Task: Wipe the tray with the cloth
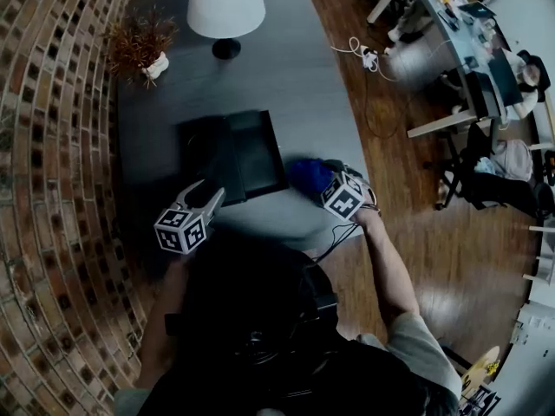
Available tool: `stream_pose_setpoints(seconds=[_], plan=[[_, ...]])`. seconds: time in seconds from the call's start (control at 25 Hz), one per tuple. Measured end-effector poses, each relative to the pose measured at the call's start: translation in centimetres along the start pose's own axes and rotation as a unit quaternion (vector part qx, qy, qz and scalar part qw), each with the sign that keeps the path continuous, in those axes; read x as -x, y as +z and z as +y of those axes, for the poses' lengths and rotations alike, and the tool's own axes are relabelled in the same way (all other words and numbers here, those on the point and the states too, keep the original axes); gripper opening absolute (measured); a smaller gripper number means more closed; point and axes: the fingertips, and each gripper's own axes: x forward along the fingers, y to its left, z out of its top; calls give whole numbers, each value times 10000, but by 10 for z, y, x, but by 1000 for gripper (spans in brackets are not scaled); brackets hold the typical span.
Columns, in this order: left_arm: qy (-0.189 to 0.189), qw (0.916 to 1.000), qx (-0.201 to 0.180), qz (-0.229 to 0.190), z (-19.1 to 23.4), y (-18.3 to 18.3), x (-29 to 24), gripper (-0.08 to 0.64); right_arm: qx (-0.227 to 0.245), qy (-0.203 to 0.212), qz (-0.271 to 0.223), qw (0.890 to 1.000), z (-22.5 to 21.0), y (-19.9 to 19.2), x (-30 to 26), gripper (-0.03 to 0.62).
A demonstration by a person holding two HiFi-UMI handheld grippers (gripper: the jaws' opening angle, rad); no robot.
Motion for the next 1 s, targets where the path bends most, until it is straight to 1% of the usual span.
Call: stream_pose_setpoints(seconds=[0.04, 0.08, 0.12, 0.16, 0.2, 0.24, 0.28, 0.32, 0.36, 0.4, 0.44, 0.48, 0.52, 0.56, 0.6, 0.68, 0.72, 0.76, 0.8, 0.84, 0.88, 0.92, 0.96, 1.0], plan=[[8, 10000, 5, -16, -1, 0, 0, 186, 266, -113, 346, 9990, 6, -10, -13, 376], [14, 10000, 6, -24, -1, 0, -1, 186, 394, -133, 596, 9974, 9, -20, -27, 376], [14, 10000, 4, -26, -2, 0, -1, 186, 339, -28, 730, 9967, 12, -30, -39, 349], [8, 10000, -1, -24, -2, 0, -1, 186, 132, 134, 770, 9969, 12, -36, -46, 289], [-2, 10000, -6, -20, -2, 0, -1, 186, -152, 264, 766, 9966, 9, -40, -47, 272], [-11, 10000, -8, -17, -2, 0, -1, 186, -474, 351, 742, 9955, 3, -39, -42, 225], [-14, 10000, -5, -18, -2, 0, -1, 186, -827, 441, 619, 9937, -2, -30, -30, 189], [-11, 10000, 2, -26, -1, -1, 0, 184, -1162, 547, 304, 9913, -6, -8, -12, 179], [-6, 10000, 13, -48, 0, -1, 1, 172, -1426, 645, -181, 9875, -10, 25, 8, 179], [-1, 10000, 28, -84, 1, 0, 1, 169, -1620, 755, -719, 9813, -15, 62, 26, 179], [4, 9999, 45, -123, 2, 1, 1, 169, -1768, 905, -1197, 9727, -17, 98, 35, 178], [8, 9999, 62, -158, 3, 2, 1, 169, -1883, 1075, -1529, 9642, -17, 131, 36, 178], [15, 9998, 81, -185, 4, 2, 2, 169, -1973, 1210, -1663, 9585, -15, 158, 28, 178], [23, 9997, 105, -208, 4, 2, 3, 169, -2045, 1256, -1585, 9578, -11, 177, 11, 178], [29, 9996, 136, -229, 3, 2, 3, 169, -2105, 1184, -1312, 9615, -10, 186, -13, 178], [20, 9994, 194, -273, 1, 2, 3, 169, -2141, 818, -444, 9724, -12, 183, -63, 178], [3, 9993, 210, -294, 0, 3, 3, 169, -2041, 646, -15, 9768, -12, 177, -84, 178], [-16, 9993, 219, -314, -1, 3, 3, 169, -1765, 543, 310, 9823, -10, 174, -101, 178], [-29, 9992, 224, -331, 0, 4, 3, 169, -1230, 500, 529, 9897, -5, 174, -113, 179], [-33, 9991, 231, -348, 1, 4, 3, 169, -439, 522, 668, 9954, 2, 177, -119, 181], [-30, 9990, 244, -368, 3, 5, 4, 158, 467, 607, 750, 9942, 11, 181, -121, 179], [-27, 9988, 275, -395, 4, 5, 5, 141, 1275, 656, 793, 9865, 18, 184, -120, 181], [-30, 9985, 328, -430, 5, 6, 6, 132, 1851, 519, 786, 9782, 16, 188, -119, 181], [-41, 9981, 390, -473, 6, 7, 7, 132, 2203, 137, 727, 9726, 6, 193, -119, 179]])
